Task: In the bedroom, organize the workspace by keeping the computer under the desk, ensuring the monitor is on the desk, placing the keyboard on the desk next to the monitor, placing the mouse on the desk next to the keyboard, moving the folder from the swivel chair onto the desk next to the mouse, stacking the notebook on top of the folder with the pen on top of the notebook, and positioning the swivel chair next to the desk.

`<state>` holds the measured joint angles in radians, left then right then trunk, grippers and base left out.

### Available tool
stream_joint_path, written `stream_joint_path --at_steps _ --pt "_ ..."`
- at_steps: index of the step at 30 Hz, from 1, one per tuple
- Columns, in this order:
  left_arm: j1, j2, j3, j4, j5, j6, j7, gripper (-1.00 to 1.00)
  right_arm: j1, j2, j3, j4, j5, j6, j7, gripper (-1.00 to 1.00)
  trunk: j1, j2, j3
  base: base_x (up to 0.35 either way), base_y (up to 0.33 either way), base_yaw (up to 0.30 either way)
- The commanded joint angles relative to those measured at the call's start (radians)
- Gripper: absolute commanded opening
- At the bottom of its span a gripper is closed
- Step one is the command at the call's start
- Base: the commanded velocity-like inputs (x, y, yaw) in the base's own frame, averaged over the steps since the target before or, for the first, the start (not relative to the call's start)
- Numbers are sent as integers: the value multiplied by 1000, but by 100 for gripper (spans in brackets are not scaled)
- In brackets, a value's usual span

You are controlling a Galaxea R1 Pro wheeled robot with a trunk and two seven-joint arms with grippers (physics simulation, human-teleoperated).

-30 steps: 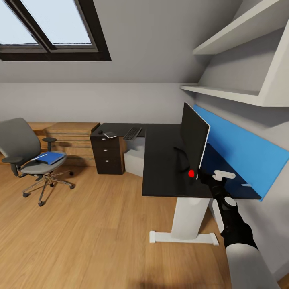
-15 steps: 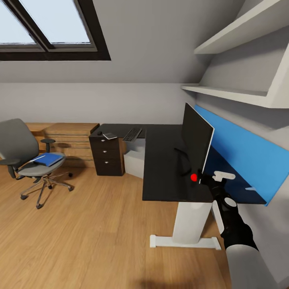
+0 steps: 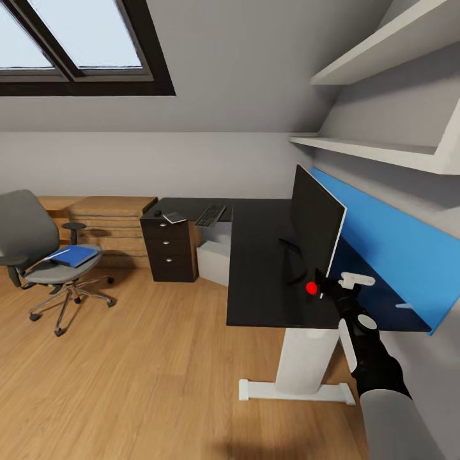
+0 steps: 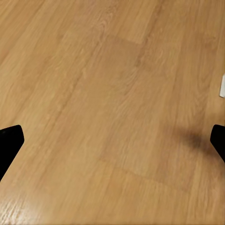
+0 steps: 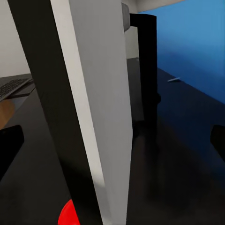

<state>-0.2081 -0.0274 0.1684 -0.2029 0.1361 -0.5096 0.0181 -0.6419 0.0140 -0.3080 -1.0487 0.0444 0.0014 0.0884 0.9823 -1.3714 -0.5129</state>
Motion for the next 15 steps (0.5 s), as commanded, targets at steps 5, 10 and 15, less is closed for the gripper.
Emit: stream_joint_path --at_steps 5,10,15 --pt "-1 0 -1 0 5 -3 0 100 -1 1 -5 -1 5 0 9 100 0 -1 -1 5 0 0" --pt "-1 0 0 0 6 -3 1 100 -1 1 -5 -1 4 1 10 100 0 -1 -1 1 0 0" --pt "-1 0 0 0 7 -3 1 100 1 0 -5 -2 4 0 10 100 0 -1 -1 0 0 0"
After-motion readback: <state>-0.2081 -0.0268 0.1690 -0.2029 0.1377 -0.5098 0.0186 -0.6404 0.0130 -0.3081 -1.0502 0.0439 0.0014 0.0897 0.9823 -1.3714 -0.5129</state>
